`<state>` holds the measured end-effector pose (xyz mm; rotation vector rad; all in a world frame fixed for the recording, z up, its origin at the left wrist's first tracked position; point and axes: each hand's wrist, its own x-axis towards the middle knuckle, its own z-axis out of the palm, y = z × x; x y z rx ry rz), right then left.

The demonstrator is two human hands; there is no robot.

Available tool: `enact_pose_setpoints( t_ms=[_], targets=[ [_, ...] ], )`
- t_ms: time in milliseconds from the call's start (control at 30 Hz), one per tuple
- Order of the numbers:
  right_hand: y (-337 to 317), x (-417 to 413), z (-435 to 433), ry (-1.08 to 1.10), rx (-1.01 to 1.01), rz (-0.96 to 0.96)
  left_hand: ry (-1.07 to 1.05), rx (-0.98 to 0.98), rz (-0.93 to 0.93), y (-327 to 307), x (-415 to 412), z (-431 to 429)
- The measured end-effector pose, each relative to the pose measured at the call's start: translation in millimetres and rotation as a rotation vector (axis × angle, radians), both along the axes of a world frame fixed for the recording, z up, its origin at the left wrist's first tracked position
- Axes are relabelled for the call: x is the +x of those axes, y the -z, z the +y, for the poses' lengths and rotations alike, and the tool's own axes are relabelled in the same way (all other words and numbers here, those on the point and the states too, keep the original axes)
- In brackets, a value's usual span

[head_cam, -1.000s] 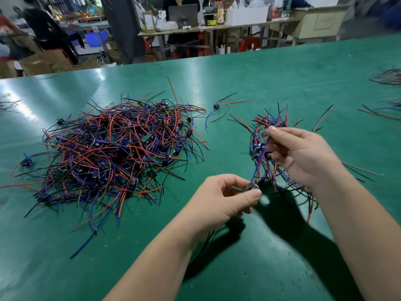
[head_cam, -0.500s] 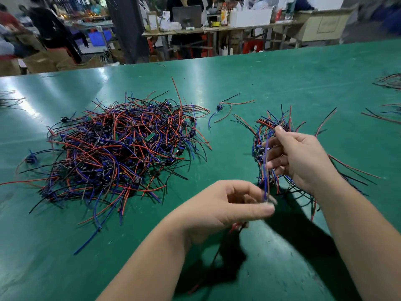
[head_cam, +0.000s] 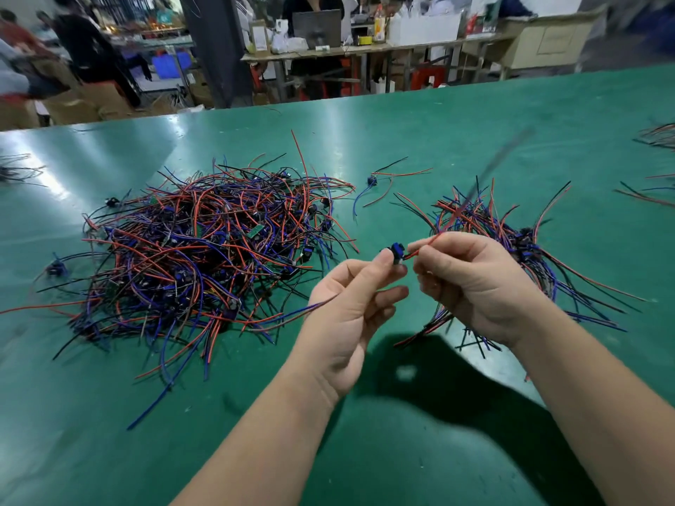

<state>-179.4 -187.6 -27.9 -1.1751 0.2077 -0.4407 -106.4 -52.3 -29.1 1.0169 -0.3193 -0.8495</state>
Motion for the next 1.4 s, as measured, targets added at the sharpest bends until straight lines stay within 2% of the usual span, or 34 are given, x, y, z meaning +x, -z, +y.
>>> enact_pose_setpoints(
  t_ms=[167,233,300,467,600,700,800,967,1133,1200,1267,1333,1400],
  targets=[
    [-1.2,1.1,-1.9,0.062,0.027,0.027,-0.032,0.012,-0.239,8.8,-6.3,-4.4],
    [-2.6,1.7,-4.0,0.079,0.057,0.034,0.056,-0.008,-0.389,14.1,-4.3,-3.6],
    [-4.9,0.4,-7.8,0.108,0.072,0.054,0.188,0.039,-0.434,14.3,-1.7,-0.8],
    [-4.3,-3.7,-10.5,0.139,-0.136,0.115,0.143,0.118,-0.180,13.3,1.7,-4.7],
    [2.5,-2.6,-5.0,0.104,-0.397,0.213,0.070,0.198,-0.245,19.3,-2.7,-6.2],
    [2.8,-1.8,-4.5,0.123,-0.466,0.273,0.075,0.262,-0.235,17.0,-2.8,-6.1],
    [-4.0,-4.1,-9.1,0.182,-0.312,0.246,0.197,0.248,-0.213,10.1,3.4,-1.6],
    [-22.2,-16.2,-29.2,0.393,0.025,0.125,0.575,0.262,-0.346,3.3,-1.7,10.8],
    [-22.3,-16.5,-30.5,0.505,0.162,0.097,0.650,0.309,-0.419,-0.2,5.4,18.9],
    [-21.6,-17.1,-35.6,0.597,0.223,0.021,0.619,0.326,-0.441,-1.7,7.5,20.7],
    [-20.6,-18.5,-42.0,0.741,0.163,-0.012,0.489,0.326,-0.412,-2.8,10.6,18.0],
    [-19.6,-19.9,-43.0,0.819,-0.031,-0.004,0.303,0.304,-0.308,-4.0,14.8,12.7],
    [-17.0,-18.0,-35.3,0.711,-0.258,0.011,0.128,0.295,-0.200,-2.7,19.4,9.0]
  ],
)
